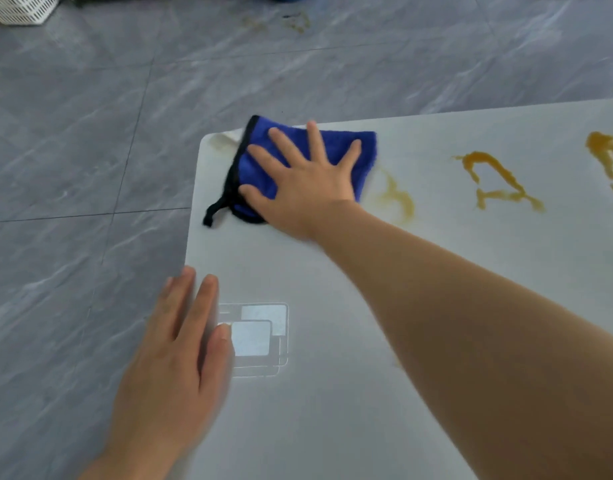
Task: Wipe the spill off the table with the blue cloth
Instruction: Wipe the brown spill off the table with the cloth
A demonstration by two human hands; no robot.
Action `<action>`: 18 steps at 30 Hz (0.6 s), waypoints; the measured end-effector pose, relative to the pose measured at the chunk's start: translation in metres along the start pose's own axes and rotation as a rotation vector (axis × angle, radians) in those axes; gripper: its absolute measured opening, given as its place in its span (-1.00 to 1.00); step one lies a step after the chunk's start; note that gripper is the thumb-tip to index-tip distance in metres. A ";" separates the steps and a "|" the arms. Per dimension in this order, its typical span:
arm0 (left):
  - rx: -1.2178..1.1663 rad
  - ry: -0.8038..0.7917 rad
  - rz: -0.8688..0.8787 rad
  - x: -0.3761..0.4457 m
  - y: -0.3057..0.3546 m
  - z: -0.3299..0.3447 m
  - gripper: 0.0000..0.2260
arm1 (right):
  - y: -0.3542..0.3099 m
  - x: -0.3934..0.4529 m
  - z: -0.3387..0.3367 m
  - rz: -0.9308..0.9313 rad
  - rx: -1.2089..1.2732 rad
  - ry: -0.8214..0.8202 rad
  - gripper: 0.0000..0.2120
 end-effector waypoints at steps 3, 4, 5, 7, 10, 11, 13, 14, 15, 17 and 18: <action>-0.005 0.003 -0.005 -0.001 0.000 0.001 -0.42 | 0.039 -0.023 0.000 0.163 0.024 -0.004 -0.39; -0.009 0.005 -0.002 -0.002 0.000 0.001 -0.43 | 0.045 -0.038 0.001 0.207 0.023 -0.003 -0.38; -0.015 0.010 0.000 -0.003 -0.001 0.001 -0.43 | 0.045 -0.055 0.002 0.229 0.018 0.005 -0.37; -0.025 0.023 -0.005 -0.003 -0.002 0.000 -0.44 | 0.029 -0.084 0.002 0.189 -0.009 0.022 -0.34; -0.041 0.044 -0.007 -0.003 -0.001 0.001 -0.46 | 0.008 -0.100 0.006 0.068 -0.024 -0.001 -0.33; -0.045 0.052 -0.011 -0.003 -0.001 0.000 -0.47 | 0.010 -0.094 0.005 0.036 -0.016 -0.003 -0.34; -0.036 0.059 -0.005 -0.002 -0.001 0.000 -0.46 | 0.025 -0.075 0.002 0.001 -0.004 0.003 -0.37; -0.029 0.060 -0.002 -0.002 -0.001 0.000 -0.45 | 0.040 -0.064 0.001 0.013 0.002 -0.001 -0.39; -0.020 0.058 -0.003 -0.002 -0.001 0.000 -0.44 | 0.058 -0.053 0.000 0.056 0.010 -0.015 -0.39; -0.010 0.049 -0.001 -0.001 -0.001 -0.001 -0.43 | 0.101 -0.047 -0.002 0.190 0.025 -0.044 -0.40; -0.012 0.047 0.004 -0.001 0.000 -0.001 -0.43 | 0.120 -0.053 -0.002 0.248 0.023 -0.051 -0.40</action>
Point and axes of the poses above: each hand's wrist, its own x-axis towards the middle knuckle, its own z-axis out of the palm, y = z × x, the point moved 5 cm from there along x, towards the middle knuckle, and after that the axes turned 8 degrees about -x, right-handed, at the moved point
